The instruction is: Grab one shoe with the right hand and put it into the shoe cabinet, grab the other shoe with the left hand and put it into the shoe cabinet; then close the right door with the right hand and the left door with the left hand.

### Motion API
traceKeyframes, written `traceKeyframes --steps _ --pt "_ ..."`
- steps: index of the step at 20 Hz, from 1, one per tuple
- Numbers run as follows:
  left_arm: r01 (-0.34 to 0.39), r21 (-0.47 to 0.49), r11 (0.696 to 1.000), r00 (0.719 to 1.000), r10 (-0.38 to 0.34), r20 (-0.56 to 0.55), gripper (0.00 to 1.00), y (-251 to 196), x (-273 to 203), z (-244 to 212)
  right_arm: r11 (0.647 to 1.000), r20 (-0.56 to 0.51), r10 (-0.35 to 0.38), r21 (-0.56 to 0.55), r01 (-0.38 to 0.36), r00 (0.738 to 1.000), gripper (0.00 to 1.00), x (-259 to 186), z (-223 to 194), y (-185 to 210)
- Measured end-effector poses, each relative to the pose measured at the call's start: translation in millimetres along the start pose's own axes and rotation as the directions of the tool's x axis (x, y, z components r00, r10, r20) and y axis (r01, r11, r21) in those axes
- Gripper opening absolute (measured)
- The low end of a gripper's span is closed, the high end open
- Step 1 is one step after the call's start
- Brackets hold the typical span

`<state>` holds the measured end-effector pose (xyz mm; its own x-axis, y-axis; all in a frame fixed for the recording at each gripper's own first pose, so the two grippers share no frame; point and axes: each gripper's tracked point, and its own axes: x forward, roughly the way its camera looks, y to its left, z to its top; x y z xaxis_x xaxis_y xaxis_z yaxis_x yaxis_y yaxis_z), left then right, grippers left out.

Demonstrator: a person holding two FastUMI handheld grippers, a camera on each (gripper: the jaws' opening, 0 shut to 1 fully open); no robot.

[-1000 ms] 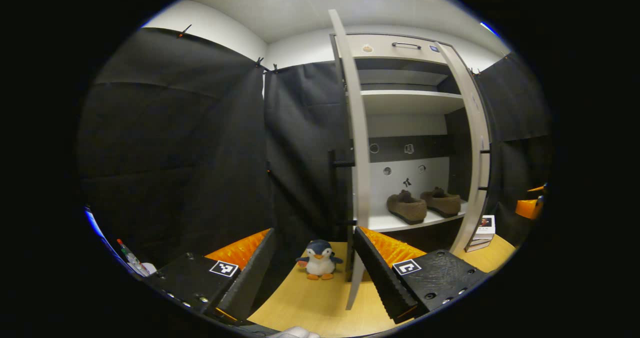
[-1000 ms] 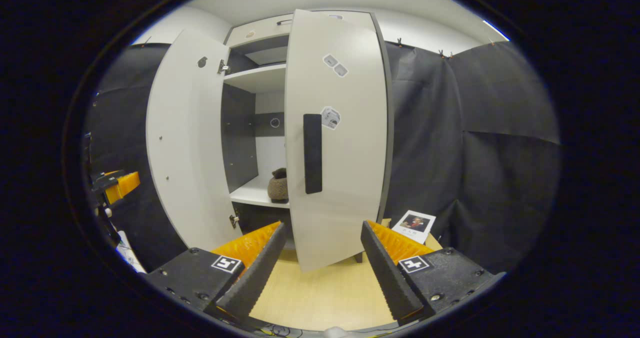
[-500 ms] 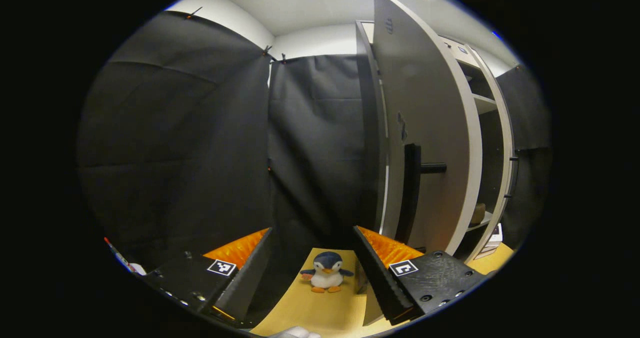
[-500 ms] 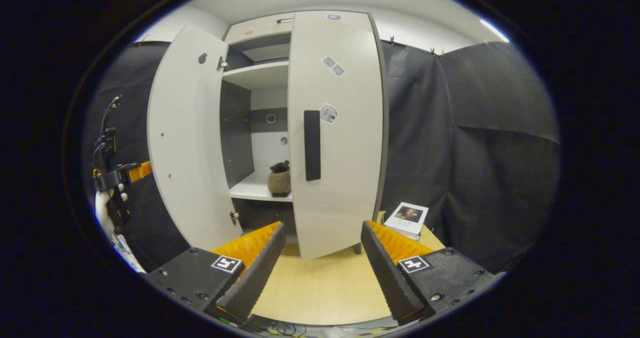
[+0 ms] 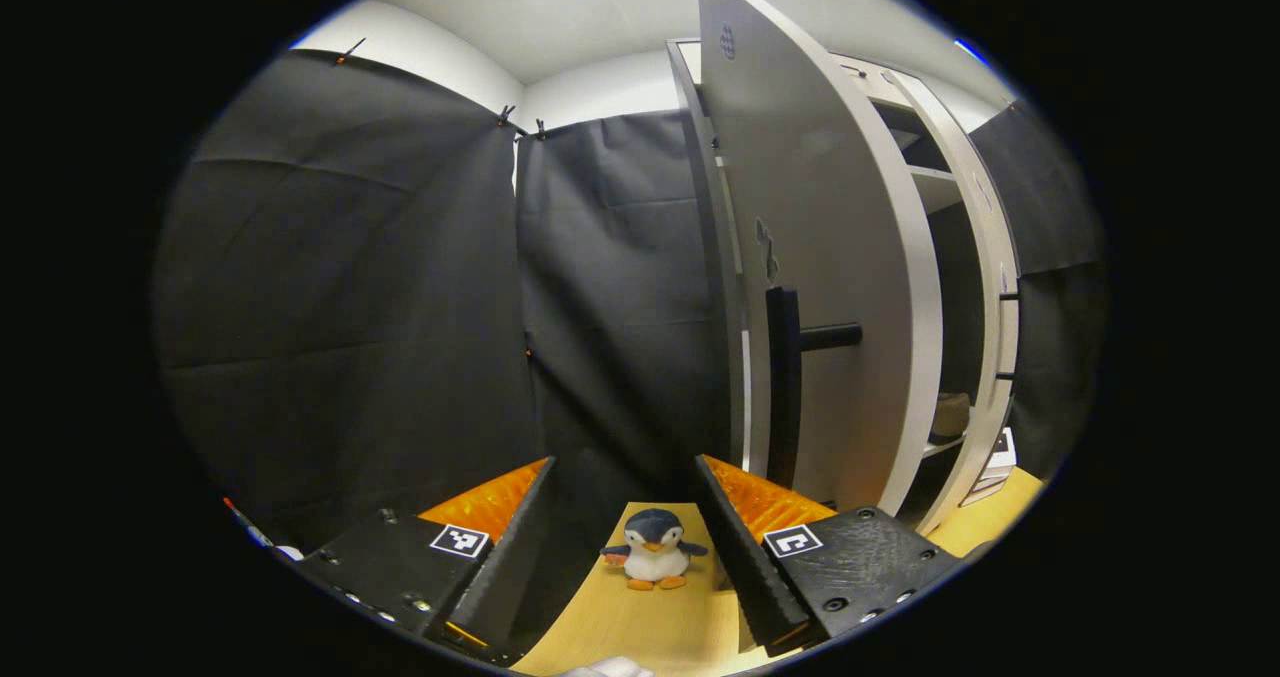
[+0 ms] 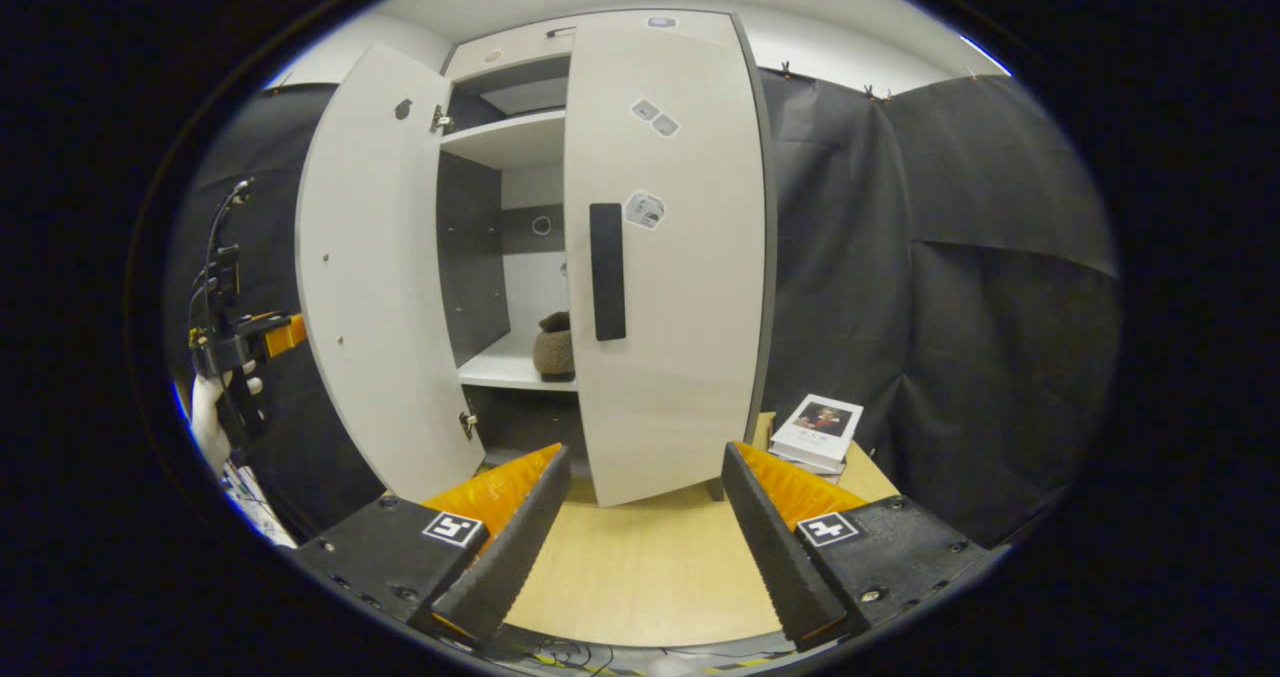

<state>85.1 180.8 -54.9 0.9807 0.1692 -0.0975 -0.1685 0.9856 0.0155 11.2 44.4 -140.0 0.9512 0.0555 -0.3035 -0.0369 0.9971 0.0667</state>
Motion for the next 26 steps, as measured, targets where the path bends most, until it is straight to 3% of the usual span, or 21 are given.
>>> traceKeyframes --steps 4,5,6,9,11,15,16,17,23,26 --pt "0.07 -0.016 0.997 0.997 -0.07 -0.007 0.84 -69.8 -4.6 2.3 0.999 0.0 0.038 -0.012 -0.038 0.999 1.0 5.6 6.9 -18.7" --pt "0.09 -0.02 0.996 0.996 -0.09 -0.007 0.95 -88.2 -2.7 3.5 0.999 0.001 0.041 -0.014 -0.041 0.999 0.99 6.3 9.3 -26.6" --pt "0.117 -0.035 0.993 0.993 -0.117 -0.003 0.84 -107.6 -0.7 5.1 0.999 0.005 0.046 -0.011 -0.045 0.999 0.99 6.8 11.5 -32.2" --pt "0.17 -0.116 0.979 0.985 -0.168 0.021 0.87 -148.0 2.5 19.5 0.999 0.022 0.041 0.002 -0.041 0.999 0.99 8.2 20.5 -52.1" --pt "0.167 -0.101 0.981 0.986 -0.163 0.041 0.96 -157.5 4.1 26.8 0.999 0.037 0.035 0.016 -0.035 0.999 0.99 5.0 26.6 -61.1" --pt "0.18 -0.057 0.982 0.983 -0.178 0.037 0.96 -173.0 -10.6 30.6 0.999 0.063 0.024 0.024 -0.026 0.998 0.99 6.8 38.0 -71.2" --pt "0.183 -0.055 0.982 0.983 -0.182 0.029 1.0 -176.2 -14.5 30.3 0.999 0.07 0.021 0.028 -0.023 0.997 1.0 7.6 40.9 -72.0" --pt "0.185 -0.054 0.981 0.983 -0.184 0.024 0.96 -178.1 -18.8 30.0 0.999 0.077 0.02 0.03 -0.023 0.997 1.0 7.3 43.6 -71.7" --pt "0.214 -0.041 0.976 0.977 -0.214 0.011 0.96 -190.5 -57.2 30.4 0.999 0.105 0.011 0.032 -0.015 0.994 1.0 3.2 53.9 -69.3" --pt "0.238 -0.052 0.97 0.971 -0.237 0.023 1.0 -195.0 -82.0 37.2 1.0 0.134 -0.002 0.029 -0.002 0.991 1.0 -1.6 63.0 -70.8"
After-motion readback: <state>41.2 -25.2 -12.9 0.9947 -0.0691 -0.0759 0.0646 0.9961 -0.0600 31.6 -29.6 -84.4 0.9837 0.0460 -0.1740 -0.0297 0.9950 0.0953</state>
